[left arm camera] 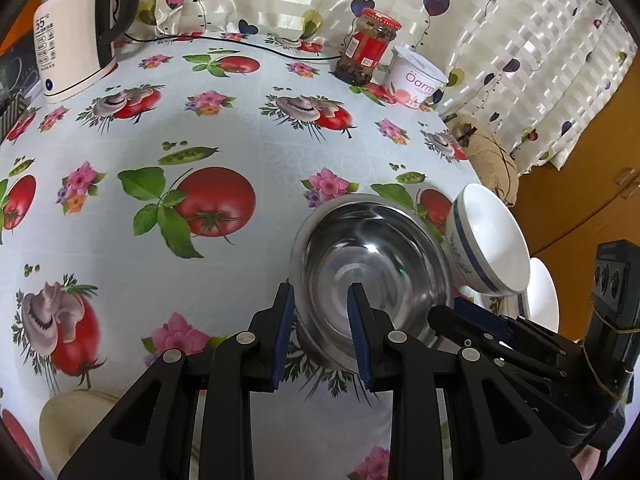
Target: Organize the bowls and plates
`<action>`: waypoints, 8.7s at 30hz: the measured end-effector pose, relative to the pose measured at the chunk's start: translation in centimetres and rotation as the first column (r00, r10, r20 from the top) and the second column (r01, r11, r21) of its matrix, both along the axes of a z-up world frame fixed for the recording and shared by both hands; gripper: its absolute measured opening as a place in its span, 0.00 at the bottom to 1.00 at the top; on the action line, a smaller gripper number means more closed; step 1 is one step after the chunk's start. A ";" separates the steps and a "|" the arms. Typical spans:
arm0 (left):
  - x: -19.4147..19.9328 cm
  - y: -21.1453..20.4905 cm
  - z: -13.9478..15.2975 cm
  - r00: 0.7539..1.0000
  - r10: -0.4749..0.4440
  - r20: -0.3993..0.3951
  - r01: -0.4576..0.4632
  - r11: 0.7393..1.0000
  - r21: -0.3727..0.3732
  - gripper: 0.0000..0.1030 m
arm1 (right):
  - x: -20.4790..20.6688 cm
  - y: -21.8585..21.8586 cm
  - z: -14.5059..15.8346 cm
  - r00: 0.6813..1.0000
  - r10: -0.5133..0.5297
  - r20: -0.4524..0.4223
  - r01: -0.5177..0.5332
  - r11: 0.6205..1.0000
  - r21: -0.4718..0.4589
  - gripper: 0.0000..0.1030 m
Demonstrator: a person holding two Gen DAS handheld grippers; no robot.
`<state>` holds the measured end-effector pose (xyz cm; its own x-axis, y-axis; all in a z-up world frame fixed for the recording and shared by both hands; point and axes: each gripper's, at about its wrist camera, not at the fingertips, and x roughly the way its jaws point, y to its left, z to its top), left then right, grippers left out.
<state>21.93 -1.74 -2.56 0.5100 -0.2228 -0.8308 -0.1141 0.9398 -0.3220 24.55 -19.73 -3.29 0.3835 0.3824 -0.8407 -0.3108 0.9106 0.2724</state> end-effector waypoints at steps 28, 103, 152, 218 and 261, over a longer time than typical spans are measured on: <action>-5.3 -2.8 0.7 0.996 -0.091 0.014 0.090 0.995 0.038 0.28 | -5.3 -2.5 0.2 0.998 0.034 -0.043 -0.035 0.999 -0.024 0.19; 3.7 -8.7 3.2 0.988 -0.137 0.065 0.143 0.986 -0.087 0.28 | 2.4 -10.3 5.6 0.991 -0.091 0.101 0.095 0.994 -0.044 0.27; 3.8 -9.1 3.9 0.987 -0.137 0.077 0.141 0.989 -0.044 0.20 | 3.9 -8.2 5.2 0.993 -0.083 0.085 0.087 0.995 -0.053 0.17; -8.8 -6.0 1.7 0.993 -0.119 0.003 0.119 0.993 -0.026 0.20 | -7.6 -4.1 3.0 1.000 0.027 0.004 -0.027 0.999 -0.044 0.18; -9.4 -8.4 6.9 0.968 -0.181 0.172 0.178 0.983 0.034 0.20 | -10.7 -9.0 8.3 0.985 -0.037 0.168 0.043 0.999 -0.029 0.38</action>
<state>12.49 -10.18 4.37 0.5994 -0.3099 -0.7380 0.1133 0.9456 -0.3050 13.86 -28.75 5.04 0.5342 0.3376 -0.7750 -0.3129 0.9306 0.1897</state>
